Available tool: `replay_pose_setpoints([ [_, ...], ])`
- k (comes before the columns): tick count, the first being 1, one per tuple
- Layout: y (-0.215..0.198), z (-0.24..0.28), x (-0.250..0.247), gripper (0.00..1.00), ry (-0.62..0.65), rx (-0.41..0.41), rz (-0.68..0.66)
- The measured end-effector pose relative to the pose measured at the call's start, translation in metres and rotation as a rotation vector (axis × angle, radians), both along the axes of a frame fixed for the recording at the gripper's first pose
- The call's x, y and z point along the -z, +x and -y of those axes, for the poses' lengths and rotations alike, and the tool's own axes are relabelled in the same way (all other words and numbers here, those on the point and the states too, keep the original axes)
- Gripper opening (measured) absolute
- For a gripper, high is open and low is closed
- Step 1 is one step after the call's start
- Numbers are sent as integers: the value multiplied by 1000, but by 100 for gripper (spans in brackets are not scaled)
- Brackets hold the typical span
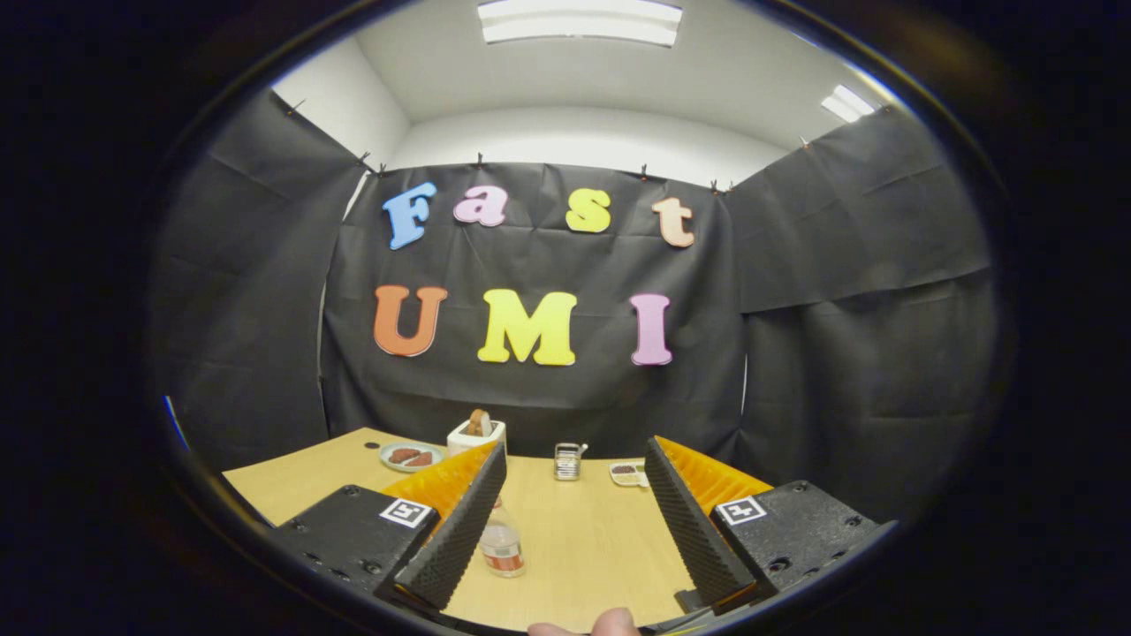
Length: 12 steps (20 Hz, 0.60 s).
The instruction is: Take the bottle from table, then pour the juice into the cup, finally place the bottle on the coaster
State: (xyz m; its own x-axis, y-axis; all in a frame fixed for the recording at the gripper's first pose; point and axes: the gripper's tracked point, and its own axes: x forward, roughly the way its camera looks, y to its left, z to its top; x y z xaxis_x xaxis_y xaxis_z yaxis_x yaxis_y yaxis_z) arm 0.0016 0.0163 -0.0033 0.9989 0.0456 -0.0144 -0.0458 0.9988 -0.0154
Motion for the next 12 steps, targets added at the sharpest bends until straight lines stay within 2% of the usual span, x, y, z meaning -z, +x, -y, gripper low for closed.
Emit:
replay_pose_setpoints([
  [4, 2, 0, 1, 100, 0, 1, 2],
  [12, 12, -19, 23, 100, 7, -49, -23],
])
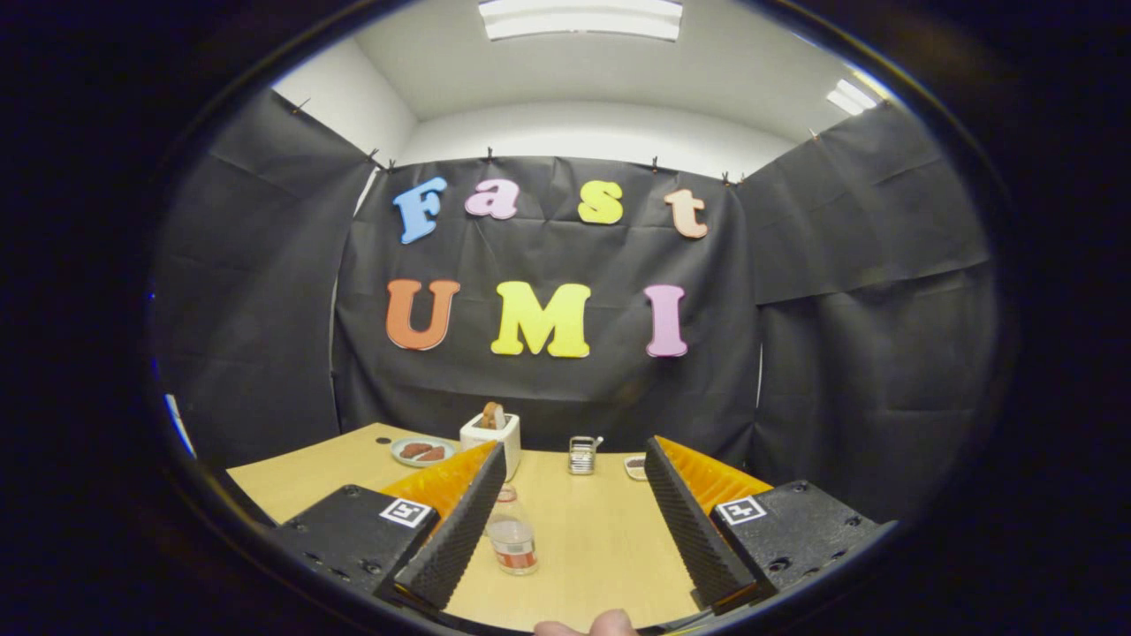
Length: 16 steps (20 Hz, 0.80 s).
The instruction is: Take the bottle from table, then pour the juice into the cup, finally place the bottle on the coaster
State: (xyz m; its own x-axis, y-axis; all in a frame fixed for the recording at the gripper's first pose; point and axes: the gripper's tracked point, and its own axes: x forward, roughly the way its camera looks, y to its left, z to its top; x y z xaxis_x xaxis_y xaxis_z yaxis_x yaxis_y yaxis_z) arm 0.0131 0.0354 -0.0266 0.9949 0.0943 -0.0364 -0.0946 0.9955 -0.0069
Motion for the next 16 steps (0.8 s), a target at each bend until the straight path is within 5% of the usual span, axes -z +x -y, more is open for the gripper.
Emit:
replay_pose_setpoints([
  [9, 15, -34, 51, 100, 19, -85, -42],
  [16, 41, -60, 158, 100, 15, -126, -153],
])
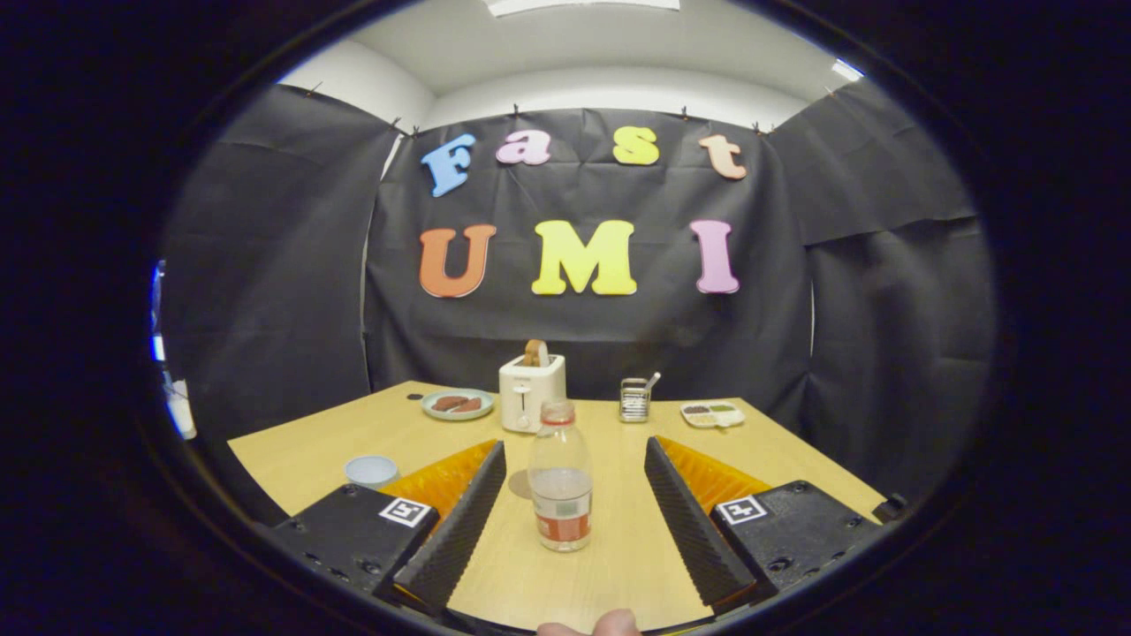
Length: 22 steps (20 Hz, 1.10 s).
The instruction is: Take the bottle from table, then pour the juice into the cup, finally place the bottle on the coaster
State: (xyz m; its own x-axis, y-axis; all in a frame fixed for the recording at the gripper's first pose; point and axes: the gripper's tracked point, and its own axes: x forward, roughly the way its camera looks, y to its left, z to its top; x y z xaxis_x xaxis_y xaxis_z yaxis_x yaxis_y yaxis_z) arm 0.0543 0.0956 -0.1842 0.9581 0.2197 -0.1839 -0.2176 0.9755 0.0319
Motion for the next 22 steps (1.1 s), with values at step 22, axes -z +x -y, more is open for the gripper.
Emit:
replay_pose_setpoints([
  [22, 87, -30, 123, 99, 48, 27, -176],
])
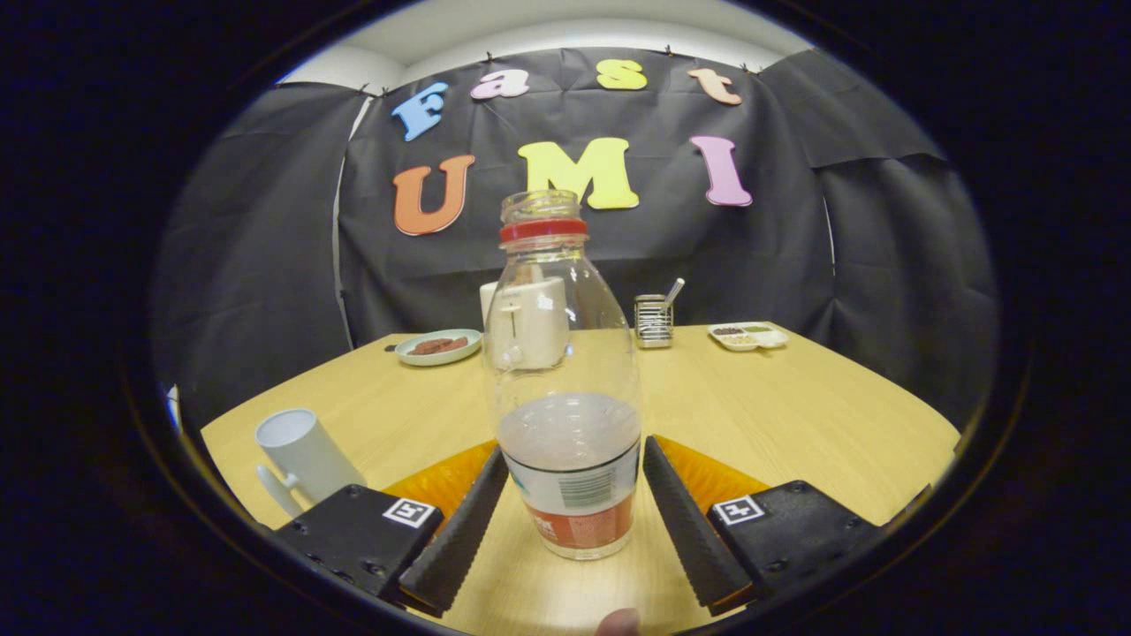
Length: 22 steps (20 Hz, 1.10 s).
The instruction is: Take the bottle from table, then pour the juice into the cup, finally place the bottle on the coaster
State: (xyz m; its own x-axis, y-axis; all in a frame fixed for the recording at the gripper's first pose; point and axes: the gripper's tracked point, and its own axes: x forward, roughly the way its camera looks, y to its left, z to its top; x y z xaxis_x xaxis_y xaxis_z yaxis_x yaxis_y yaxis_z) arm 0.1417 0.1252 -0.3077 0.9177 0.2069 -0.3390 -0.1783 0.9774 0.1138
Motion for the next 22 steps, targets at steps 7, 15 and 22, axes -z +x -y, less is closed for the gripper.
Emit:
replay_pose_setpoints([
  [7, 4, -6, -5, 80, -21, -3, -19],
  [15, 12, -31, -68, 74, -328, -111, 133],
  [22, 21, -59, -79, 73, -745, -220, 277],
])
